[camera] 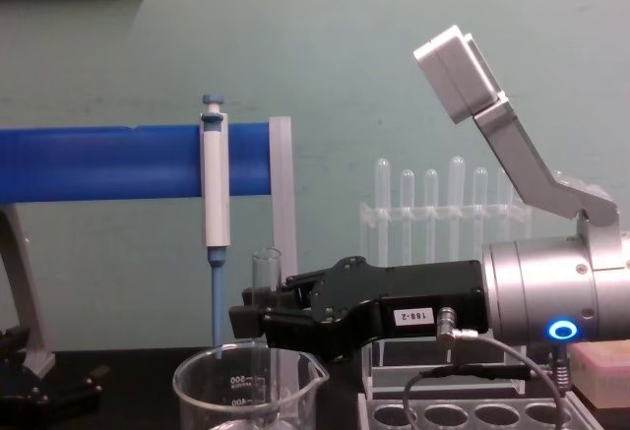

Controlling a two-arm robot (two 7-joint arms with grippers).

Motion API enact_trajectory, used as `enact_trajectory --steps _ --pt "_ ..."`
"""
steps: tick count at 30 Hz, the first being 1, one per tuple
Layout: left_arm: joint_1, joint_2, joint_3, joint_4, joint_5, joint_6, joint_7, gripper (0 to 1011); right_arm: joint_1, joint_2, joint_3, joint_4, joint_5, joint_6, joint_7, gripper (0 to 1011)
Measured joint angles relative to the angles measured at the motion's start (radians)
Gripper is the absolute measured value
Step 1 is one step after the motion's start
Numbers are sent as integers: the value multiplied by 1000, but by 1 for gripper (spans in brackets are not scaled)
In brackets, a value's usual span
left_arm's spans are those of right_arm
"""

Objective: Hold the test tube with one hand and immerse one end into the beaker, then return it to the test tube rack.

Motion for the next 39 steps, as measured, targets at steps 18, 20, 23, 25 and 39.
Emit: enact_trajectory --steps 18,20,23,25,39 --pt "0 0 0 0 0 0 0 1000 0 0 0 0 0 0 0 225" --pt "0 0 0 0 0 0 0 1000 0 0 0 0 0 0 0 225" --pt "0 0 0 0 0 0 0 1000 0 0 0 0 0 0 0 225" --pt "0 0 0 0 0 0 0 1000 0 0 0 0 0 0 0 225" --pt "0 0 0 0 0 0 0 1000 0 0 0 0 0 0 0 225"
